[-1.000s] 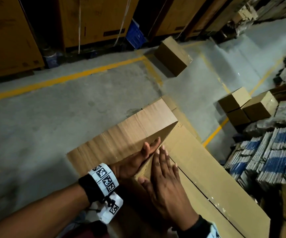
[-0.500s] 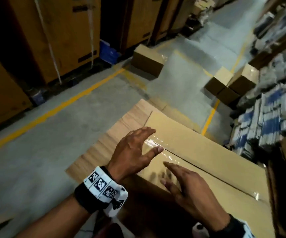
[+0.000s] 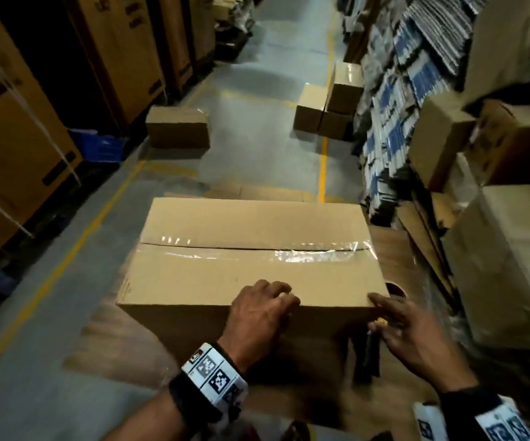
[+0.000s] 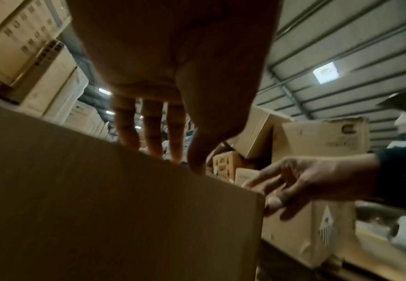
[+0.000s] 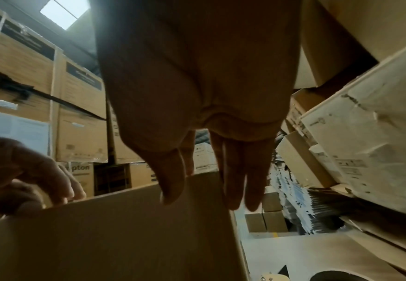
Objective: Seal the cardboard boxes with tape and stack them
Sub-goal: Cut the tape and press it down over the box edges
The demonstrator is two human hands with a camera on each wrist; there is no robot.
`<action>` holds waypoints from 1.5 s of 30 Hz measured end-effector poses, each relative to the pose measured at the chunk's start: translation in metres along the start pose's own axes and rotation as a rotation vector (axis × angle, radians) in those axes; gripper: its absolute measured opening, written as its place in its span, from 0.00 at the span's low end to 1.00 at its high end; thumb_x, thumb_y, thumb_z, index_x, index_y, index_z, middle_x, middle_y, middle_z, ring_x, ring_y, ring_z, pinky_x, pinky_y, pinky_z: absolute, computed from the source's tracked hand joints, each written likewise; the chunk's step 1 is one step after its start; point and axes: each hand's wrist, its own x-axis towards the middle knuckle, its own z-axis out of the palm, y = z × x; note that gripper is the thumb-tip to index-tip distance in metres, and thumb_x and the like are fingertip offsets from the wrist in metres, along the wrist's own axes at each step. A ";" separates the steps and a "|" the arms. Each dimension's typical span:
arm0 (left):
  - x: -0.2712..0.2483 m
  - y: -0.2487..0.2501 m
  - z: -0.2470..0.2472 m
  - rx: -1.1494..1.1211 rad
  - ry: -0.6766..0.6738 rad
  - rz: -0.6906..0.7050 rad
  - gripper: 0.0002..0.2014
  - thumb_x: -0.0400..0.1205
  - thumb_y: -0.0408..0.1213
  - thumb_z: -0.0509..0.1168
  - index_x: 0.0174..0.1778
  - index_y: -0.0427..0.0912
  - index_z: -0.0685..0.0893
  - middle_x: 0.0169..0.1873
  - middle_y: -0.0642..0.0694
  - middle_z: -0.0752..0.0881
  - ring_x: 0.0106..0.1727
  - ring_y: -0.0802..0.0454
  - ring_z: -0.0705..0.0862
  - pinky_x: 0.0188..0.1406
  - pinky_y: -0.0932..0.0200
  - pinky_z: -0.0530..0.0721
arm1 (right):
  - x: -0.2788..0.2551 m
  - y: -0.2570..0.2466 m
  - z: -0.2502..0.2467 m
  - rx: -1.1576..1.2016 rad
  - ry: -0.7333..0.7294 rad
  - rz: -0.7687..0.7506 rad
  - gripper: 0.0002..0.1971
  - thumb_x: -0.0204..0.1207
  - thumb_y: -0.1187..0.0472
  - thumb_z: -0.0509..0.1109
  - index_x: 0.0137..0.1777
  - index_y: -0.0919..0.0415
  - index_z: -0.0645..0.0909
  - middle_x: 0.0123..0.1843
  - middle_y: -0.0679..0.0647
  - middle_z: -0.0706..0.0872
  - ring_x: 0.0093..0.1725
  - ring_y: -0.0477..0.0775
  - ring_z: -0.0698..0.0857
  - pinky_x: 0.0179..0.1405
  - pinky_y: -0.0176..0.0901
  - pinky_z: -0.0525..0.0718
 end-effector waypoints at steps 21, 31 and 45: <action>-0.060 -0.161 -0.011 -0.198 0.711 -0.527 0.13 0.76 0.23 0.78 0.54 0.40 0.95 0.62 0.34 0.91 0.56 0.36 0.93 0.61 0.49 0.87 | -0.022 -0.166 0.121 0.192 -0.337 -0.547 0.19 0.79 0.51 0.75 0.70 0.43 0.80 0.57 0.43 0.91 0.55 0.43 0.89 0.55 0.44 0.90; -0.106 -0.106 0.024 -0.295 0.325 -0.399 0.41 0.73 0.79 0.68 0.80 0.63 0.79 0.93 0.51 0.50 0.90 0.58 0.53 0.81 0.54 0.70 | 0.072 -0.129 0.073 0.009 -0.064 -0.151 0.36 0.77 0.56 0.80 0.83 0.35 0.72 0.93 0.56 0.50 0.90 0.61 0.57 0.83 0.47 0.59; -0.093 -0.127 0.002 0.150 0.261 -0.082 0.37 0.80 0.51 0.59 0.87 0.42 0.72 0.88 0.42 0.66 0.89 0.44 0.65 0.80 0.34 0.76 | 0.019 -0.110 0.107 0.211 0.224 -0.181 0.17 0.76 0.64 0.81 0.57 0.40 0.93 0.71 0.47 0.78 0.55 0.33 0.80 0.56 0.44 0.90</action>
